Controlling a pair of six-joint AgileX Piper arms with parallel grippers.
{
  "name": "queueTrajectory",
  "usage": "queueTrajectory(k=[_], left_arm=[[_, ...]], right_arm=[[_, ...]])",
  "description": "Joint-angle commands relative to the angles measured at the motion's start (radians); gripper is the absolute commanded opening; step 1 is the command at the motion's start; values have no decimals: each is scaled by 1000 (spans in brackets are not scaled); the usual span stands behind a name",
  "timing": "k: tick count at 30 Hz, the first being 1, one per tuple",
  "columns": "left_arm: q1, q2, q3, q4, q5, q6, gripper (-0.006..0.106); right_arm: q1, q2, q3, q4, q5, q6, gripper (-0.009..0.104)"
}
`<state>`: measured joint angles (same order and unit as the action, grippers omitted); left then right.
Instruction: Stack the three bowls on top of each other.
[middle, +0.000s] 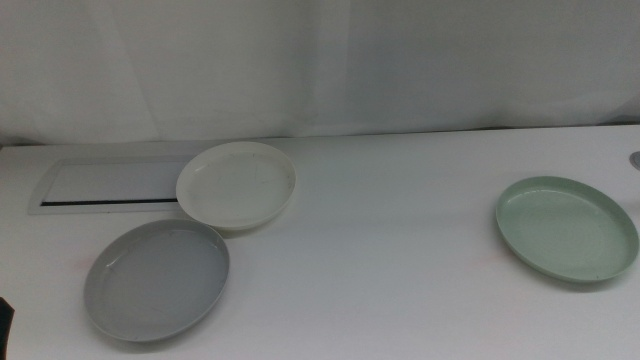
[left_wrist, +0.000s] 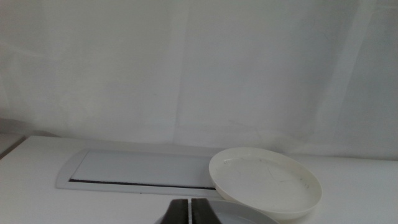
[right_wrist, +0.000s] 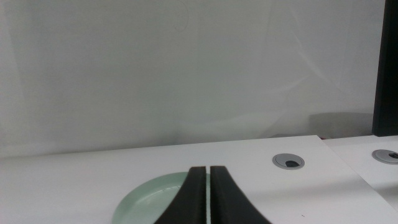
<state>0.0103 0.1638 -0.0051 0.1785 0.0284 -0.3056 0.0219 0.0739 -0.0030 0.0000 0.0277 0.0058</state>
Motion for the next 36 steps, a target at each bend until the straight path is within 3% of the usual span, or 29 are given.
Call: queueTrajectory(k=[1, 3, 6, 7, 10, 11, 22, 28, 36], left_arm=[[2, -3, 37, -2, -12, 2, -3], [2, -3, 37, -2, -35, 2, -2], [2, -3, 39, -2, -44, 2, 17], [2, -3, 39, -2, -50, 2, 26], [2, -3, 39, -2, -63, -19, 74], [2, -3, 39, -2, -74, -20, 92], [0, -3, -12, -5, -28, -157, 93], [0, 54, -289, -3, 280, -135, 93], [0, 332, -651, -12, 670, -43, 92]], right_arm=[[-2, -4, 38, 0, -7, -6, -3], [-2, -4, 38, 0, -36, -6, 0], [-2, -2, 38, 0, -51, -6, 29], [-2, -2, 38, 0, -61, -6, 44], [-2, -2, 38, 13, -79, -6, 98], [-2, -2, 38, 16, -82, -6, 103], [-2, -2, 38, 41, -103, -6, 103], [-2, -2, 38, 42, -111, -6, 103], [-2, -2, 38, 49, -111, 6, 103]])
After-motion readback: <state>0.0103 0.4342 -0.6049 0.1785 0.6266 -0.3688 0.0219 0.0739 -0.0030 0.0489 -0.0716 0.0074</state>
